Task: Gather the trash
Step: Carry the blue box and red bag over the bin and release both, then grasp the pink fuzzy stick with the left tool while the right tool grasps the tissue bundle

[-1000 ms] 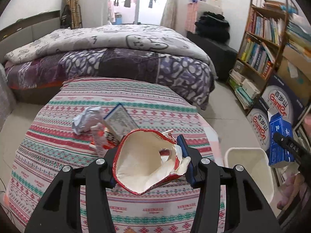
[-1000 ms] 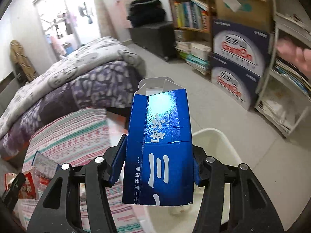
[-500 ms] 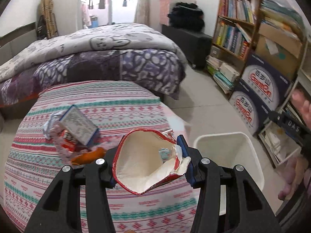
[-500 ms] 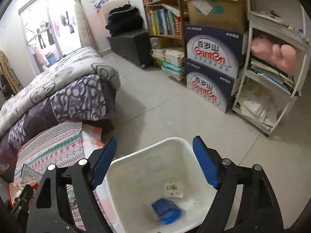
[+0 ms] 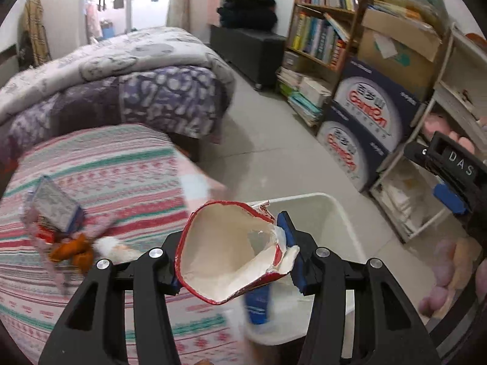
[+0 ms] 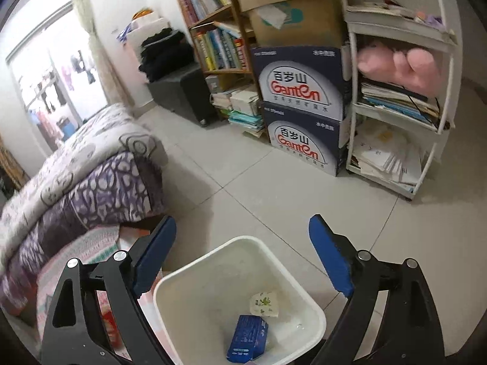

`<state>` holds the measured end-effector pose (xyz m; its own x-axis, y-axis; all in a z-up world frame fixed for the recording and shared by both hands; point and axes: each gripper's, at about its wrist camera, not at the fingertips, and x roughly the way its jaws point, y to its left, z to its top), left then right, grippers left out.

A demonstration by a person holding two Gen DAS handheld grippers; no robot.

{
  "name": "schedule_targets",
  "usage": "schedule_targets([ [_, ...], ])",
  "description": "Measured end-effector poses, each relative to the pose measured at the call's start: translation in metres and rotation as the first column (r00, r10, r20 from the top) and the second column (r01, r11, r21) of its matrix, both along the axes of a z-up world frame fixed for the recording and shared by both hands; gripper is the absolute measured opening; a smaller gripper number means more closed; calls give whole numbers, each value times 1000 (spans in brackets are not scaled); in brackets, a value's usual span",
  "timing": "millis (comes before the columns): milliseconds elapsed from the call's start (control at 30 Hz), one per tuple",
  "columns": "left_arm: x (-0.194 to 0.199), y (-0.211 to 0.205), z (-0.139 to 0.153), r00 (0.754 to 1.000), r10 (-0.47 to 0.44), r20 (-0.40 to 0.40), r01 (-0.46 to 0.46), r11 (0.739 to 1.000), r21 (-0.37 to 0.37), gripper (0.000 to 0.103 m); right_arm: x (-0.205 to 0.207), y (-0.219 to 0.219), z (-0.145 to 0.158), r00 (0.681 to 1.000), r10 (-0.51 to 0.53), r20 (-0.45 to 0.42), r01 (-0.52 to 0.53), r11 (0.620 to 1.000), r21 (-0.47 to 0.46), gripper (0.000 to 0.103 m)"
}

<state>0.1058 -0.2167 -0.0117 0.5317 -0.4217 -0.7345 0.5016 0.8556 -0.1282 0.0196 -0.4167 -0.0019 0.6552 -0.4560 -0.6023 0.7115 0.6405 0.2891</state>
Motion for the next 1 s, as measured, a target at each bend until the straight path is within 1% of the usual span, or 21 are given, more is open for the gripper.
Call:
schedule_targets([
  [100,1,-20,-4,999,-33,-38,32,999,-35,56,-5,-9,2,999,-25,23,25,999,23,85],
  [133,1,-23,-5,998,-38,-48,36,998,-46,60,-6,-11,3,999,-29,27,28,999,25,86],
  [167,2,-28,-6,997,-45,-64,41,997,-62,71,-7,-12,4,999,-33,31,32,999,27,86],
  [233,3,-32,-7,996,-45,-77,38,995,-87,78,-7,-13,4,999,-39,35,38,999,26,87],
  [300,6,-35,-7,995,-55,-87,47,995,-89,78,-6,-11,5,999,-38,33,37,999,19,88],
  [400,8,-31,-4,995,-62,-75,57,997,-57,78,1,-4,11,999,-20,25,20,1000,0,89],
  [500,14,-18,2,998,-50,-46,50,999,-9,79,13,9,29,999,18,27,-16,999,-46,90],
  [533,17,-13,4,999,-40,-35,40,999,3,79,16,14,35,999,30,29,-28,997,-66,92],
  [600,27,4,9,1000,-3,-14,4,1000,29,80,28,28,50,997,66,34,-62,992,-113,96],
  [667,36,18,11,999,36,-6,-36,998,53,81,41,39,58,994,104,24,-99,984,-146,96],
  [733,48,37,11,996,91,-1,-90,993,78,81,56,49,58,989,146,2,-143,976,-166,96],
  [800,56,55,9,989,146,6,-146,984,102,81,71,59,48,983,184,-26,-186,968,-167,96],
  [867,63,77,4,980,200,19,-200,972,125,82,80,67,32,975,218,-41,-222,962,-157,96],
  [933,71,97,-2,966,258,29,-259,951,168,82,90,78,11,967,242,-74,-251,958,-142,96],
  [967,76,114,-6,950,309,35,-310,931,193,82,97,83,1,962,255,-103,-266,956,-120,96],
  [1000,79,126,-8,941,337,34,-337,920,199,82,103,90,-5,952,283,-116,-295,951,-95,96],
])
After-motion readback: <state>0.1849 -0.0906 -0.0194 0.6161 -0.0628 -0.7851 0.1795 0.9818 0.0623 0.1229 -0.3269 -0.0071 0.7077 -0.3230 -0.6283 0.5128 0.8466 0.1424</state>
